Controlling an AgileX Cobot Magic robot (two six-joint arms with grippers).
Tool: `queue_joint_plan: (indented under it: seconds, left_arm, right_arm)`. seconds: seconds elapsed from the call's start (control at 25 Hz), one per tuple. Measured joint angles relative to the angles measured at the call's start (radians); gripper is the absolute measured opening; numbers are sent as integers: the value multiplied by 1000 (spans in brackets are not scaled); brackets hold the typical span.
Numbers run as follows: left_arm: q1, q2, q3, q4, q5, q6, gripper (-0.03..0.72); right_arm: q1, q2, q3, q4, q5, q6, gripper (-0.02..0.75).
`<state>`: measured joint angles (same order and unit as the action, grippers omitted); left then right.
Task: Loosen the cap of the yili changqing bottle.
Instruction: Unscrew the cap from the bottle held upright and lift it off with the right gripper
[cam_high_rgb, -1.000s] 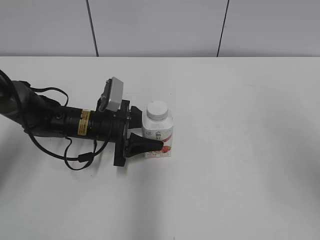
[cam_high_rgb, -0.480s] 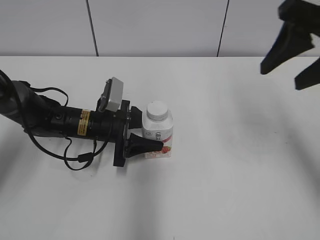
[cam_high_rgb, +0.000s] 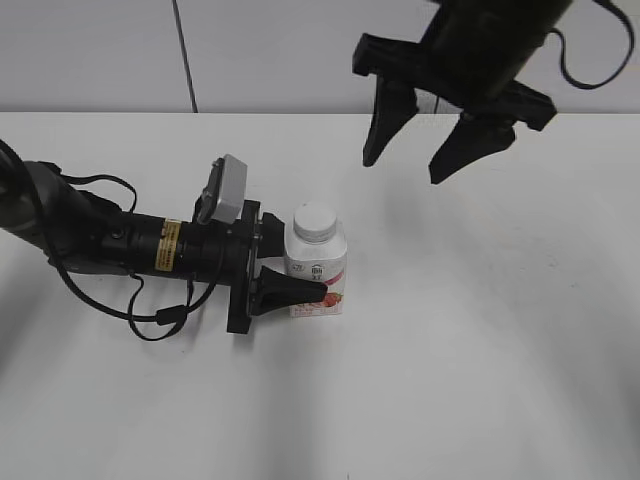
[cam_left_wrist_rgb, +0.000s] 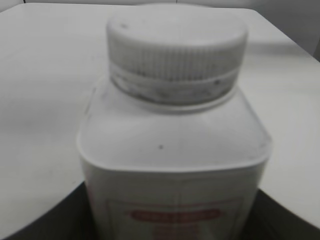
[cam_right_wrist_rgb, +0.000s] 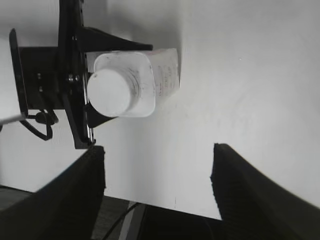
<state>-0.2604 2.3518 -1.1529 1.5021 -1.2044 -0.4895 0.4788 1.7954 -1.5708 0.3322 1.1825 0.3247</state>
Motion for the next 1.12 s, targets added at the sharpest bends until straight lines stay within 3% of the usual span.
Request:
queue_joint_plan:
  seconds: [0.52,1.12]
  left_arm:
    - [0,0,0,0,0,0,413]
    - [0,0,0,0,0,0,412]
  right_arm:
    - [100,257,-276,-52,27,99,526]
    - [133,349,-305,-76,31,107,526]
